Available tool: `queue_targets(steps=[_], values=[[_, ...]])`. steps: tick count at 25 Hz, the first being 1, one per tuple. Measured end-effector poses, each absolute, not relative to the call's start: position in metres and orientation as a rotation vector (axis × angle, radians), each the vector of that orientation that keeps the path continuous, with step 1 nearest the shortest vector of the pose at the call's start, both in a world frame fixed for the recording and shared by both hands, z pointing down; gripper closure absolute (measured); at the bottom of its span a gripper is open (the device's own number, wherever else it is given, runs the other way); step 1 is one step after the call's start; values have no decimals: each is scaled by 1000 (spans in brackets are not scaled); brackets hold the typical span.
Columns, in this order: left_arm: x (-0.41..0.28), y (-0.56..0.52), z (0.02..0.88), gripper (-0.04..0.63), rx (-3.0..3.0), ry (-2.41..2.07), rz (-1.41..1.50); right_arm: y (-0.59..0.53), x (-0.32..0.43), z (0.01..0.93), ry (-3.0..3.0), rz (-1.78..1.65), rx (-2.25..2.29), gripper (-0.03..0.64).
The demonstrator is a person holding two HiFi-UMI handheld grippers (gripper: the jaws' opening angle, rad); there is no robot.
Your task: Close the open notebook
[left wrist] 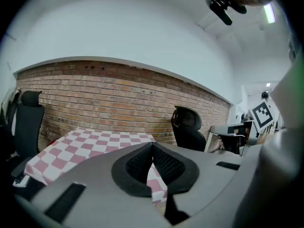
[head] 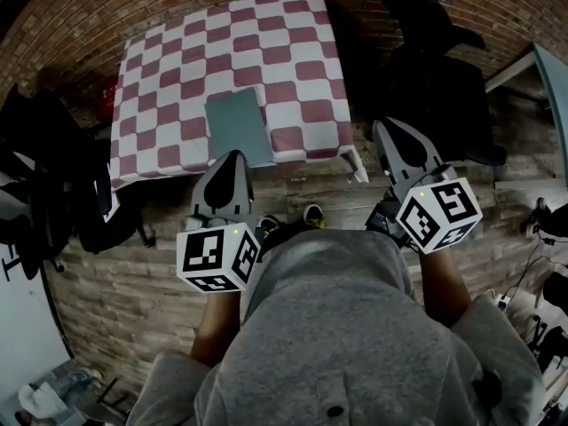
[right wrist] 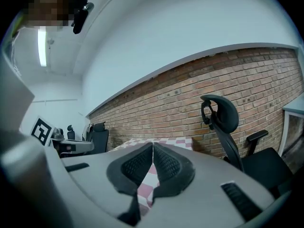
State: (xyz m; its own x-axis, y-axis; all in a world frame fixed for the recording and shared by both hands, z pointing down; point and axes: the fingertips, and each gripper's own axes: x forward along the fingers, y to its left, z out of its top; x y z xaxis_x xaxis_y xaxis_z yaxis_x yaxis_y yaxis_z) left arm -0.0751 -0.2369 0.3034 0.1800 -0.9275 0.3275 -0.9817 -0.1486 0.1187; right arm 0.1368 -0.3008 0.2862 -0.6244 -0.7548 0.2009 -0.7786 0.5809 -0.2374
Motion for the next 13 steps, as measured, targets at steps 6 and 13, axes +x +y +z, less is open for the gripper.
queue_targets(steps=[6,13], values=[[-72,-238,300,584,2169,-1818,245,-301,134,281,-2739,451,1310,592],[-67,-239,304,584,2176,-1801,255,-302,132,284,-2739,446,1296,592]])
